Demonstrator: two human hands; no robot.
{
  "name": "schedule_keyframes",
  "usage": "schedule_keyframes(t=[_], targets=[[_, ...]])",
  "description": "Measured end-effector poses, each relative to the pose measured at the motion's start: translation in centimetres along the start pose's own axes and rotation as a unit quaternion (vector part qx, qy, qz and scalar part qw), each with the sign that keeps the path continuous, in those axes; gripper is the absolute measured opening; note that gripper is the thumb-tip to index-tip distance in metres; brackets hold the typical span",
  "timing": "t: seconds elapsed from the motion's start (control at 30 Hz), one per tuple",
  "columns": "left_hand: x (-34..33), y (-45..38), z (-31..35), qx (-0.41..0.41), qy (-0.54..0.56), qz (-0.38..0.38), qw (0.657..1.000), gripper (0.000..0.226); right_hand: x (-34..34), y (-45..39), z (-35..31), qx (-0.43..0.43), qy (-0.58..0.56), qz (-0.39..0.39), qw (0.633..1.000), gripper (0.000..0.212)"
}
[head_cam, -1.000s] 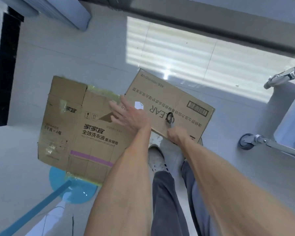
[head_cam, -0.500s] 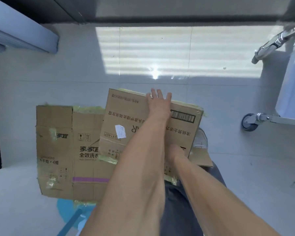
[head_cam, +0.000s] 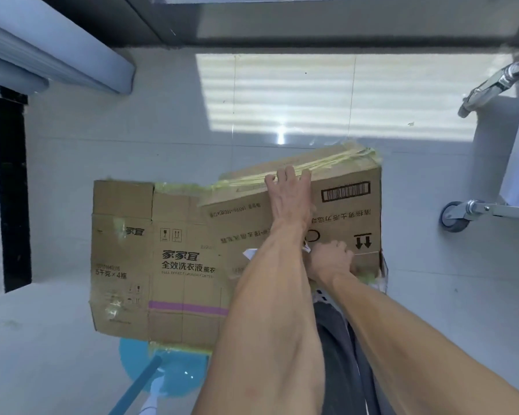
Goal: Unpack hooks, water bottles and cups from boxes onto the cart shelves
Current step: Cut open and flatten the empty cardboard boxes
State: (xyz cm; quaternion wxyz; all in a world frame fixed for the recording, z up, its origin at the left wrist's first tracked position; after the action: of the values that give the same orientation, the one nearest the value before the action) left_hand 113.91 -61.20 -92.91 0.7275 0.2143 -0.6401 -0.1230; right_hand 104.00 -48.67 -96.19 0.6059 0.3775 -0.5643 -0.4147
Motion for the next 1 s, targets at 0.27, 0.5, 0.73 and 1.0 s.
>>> schedule_keyframes(t=[0.27,0.5,0.73,1.0], targets=[[2.9,6.2,0.4,0.064,0.149,0.048,0.986,0.032,1.0,3.4,2.5,-0.054,0.013,-0.005,0.998,0.037],[-6.0,11.2,1.3,0.170,0.240,-0.227,0.928,0.030,1.1,6.2,12.4,-0.193,-0.255,0.146,0.936,0.032],[-10.2,16.6,1.1,0.290,0.231,-0.203,0.907,0.023,2.3,4.9,12.5,-0.083,-0.221,0.214,0.948,0.027],[-11.8,16.4,-1.9,0.373,0.223,-0.146,0.889,0.043,0.6,2.8,10.4,-0.075,-0.265,0.212,0.938,0.029]])
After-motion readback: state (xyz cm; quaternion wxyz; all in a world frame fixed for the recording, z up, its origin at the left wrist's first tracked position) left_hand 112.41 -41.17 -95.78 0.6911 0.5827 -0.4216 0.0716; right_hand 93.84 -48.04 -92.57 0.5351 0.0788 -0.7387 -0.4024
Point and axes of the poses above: each hand's wrist, its own y-axis away from the middle knuckle, its own x-axis out of the back of the hand, z = x × y, the point moved 9 cm from there along -y, towards the middle knuckle, and after that the axes turned 1 degree about x, right-handed, at the moved point
